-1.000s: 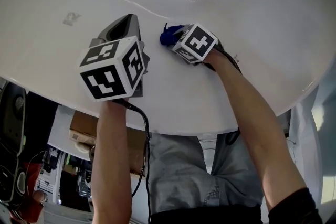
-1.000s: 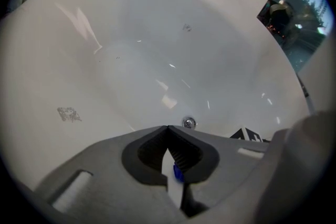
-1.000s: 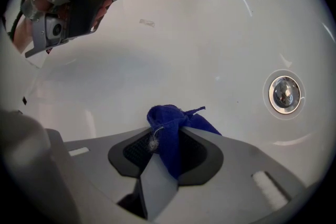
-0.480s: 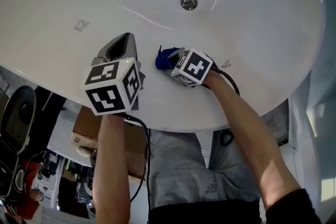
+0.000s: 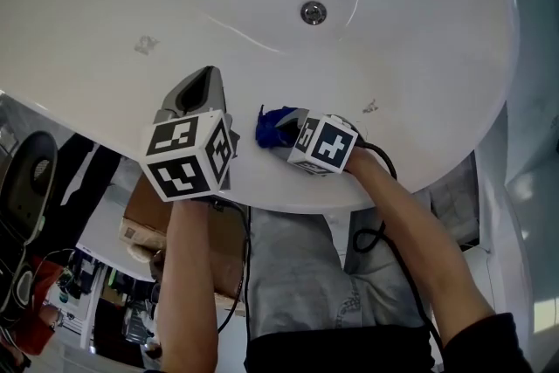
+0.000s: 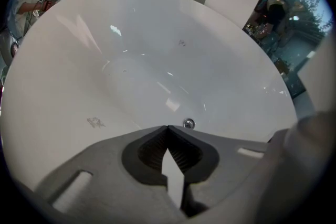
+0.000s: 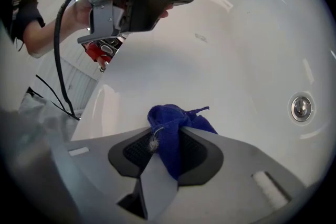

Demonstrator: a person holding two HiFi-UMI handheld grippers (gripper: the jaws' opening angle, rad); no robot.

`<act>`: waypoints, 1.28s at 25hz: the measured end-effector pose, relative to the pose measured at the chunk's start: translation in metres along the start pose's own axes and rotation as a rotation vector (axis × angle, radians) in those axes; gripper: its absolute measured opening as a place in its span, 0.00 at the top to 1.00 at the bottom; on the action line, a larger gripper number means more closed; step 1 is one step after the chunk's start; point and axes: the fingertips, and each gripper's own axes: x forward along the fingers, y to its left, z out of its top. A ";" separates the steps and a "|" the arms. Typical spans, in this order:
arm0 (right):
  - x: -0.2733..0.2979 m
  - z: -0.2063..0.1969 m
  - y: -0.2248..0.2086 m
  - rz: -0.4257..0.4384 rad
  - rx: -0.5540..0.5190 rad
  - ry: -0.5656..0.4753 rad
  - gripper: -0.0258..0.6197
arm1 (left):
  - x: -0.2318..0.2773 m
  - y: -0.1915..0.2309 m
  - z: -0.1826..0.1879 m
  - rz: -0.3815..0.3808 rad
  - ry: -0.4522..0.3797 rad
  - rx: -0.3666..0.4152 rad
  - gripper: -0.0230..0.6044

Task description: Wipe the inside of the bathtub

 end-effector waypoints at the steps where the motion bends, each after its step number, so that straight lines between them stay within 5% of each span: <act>1: -0.002 0.000 0.007 0.007 -0.002 -0.005 0.77 | -0.003 0.000 0.000 0.003 -0.003 0.000 0.96; 19: -0.043 -0.002 0.122 0.179 -0.118 -0.031 0.77 | -0.045 -0.024 0.000 0.045 -0.066 -0.005 0.96; 26: -0.054 -0.002 0.142 0.280 -0.119 -0.041 0.77 | -0.042 -0.027 -0.008 0.062 -0.047 -0.010 0.96; 32: -0.067 0.010 0.128 0.244 -0.137 -0.090 0.77 | -0.034 -0.045 0.001 0.050 -0.045 0.008 0.96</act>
